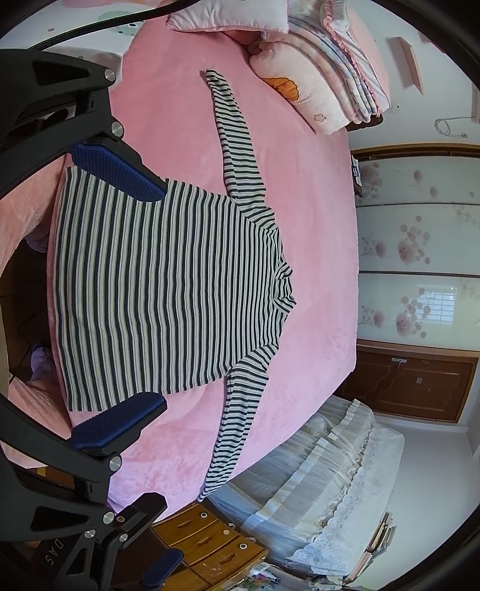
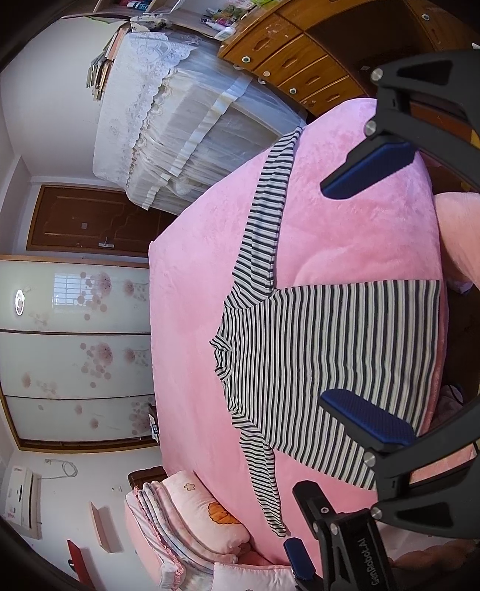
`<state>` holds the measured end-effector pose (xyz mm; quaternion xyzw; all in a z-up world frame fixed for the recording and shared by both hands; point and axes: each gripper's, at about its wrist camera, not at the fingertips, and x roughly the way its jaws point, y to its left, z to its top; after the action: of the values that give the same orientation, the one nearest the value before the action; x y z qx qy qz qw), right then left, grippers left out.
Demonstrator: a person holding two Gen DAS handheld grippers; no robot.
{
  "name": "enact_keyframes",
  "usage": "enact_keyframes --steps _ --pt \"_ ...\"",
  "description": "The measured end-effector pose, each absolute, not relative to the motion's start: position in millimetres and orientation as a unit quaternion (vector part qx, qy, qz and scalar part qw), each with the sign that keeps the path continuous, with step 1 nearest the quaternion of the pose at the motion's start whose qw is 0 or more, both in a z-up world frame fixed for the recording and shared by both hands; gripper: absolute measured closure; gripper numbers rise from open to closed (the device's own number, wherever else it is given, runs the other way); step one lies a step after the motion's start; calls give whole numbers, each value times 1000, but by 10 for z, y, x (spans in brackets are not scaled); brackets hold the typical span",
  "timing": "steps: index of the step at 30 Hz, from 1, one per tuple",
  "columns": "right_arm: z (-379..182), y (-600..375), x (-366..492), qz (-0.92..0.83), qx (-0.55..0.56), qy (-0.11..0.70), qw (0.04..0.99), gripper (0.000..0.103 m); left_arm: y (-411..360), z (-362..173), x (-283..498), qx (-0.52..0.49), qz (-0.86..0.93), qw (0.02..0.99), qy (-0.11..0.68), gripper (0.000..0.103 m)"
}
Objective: Fold small clothes
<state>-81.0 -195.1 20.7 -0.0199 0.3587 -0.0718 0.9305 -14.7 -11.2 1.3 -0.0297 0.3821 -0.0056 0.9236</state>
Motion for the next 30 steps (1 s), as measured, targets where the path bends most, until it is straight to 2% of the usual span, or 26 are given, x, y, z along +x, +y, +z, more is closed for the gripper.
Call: enact_keyframes --steps 30 --pt "50 -2318 -408 -48 -6 363 931 0 -426 -52 306 -13 15 918 395 1"
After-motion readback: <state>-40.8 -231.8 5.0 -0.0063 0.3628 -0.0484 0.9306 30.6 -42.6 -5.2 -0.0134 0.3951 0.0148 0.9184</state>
